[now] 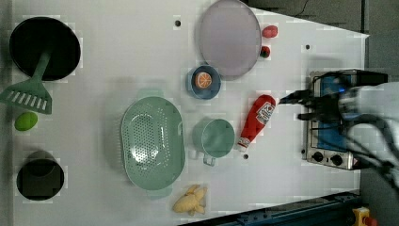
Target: Pick ketchup from strainer and place it on the table
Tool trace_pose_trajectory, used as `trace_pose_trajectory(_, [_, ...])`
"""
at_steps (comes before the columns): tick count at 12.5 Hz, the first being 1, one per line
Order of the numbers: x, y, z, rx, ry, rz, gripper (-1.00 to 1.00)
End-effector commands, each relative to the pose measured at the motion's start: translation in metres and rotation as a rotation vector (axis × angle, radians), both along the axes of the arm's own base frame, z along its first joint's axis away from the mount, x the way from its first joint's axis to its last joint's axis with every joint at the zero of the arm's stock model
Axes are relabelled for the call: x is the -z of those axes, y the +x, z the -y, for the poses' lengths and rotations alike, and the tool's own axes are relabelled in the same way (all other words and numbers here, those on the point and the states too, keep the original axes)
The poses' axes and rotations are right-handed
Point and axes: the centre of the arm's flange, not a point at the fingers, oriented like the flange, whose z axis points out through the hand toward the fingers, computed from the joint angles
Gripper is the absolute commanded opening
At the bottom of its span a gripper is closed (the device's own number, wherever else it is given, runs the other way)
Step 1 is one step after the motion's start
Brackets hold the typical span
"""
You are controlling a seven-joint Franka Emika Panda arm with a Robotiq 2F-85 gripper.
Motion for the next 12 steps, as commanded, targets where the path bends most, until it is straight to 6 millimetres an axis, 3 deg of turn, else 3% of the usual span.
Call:
trace_pose_trajectory(1, [-0.134,0.028,0.006,0.163,-0.015,0.142,1.0])
trace_pose_trajectory(3, [-0.187,0.025,0.003,0.259,-0.02,0.085,1.0])
trace_pose_trajectory(7, [-0.267,0.019,0.0,0.278,-0.031,0.035,1.0])
trace_pose_trajectory(9, [-0.281,0.014,0.001,0.279,-0.034,0.013,1.0])
trace_pose_trajectory(12, [-0.277,0.016,0.001,0.279,-0.034,0.01,1.0])
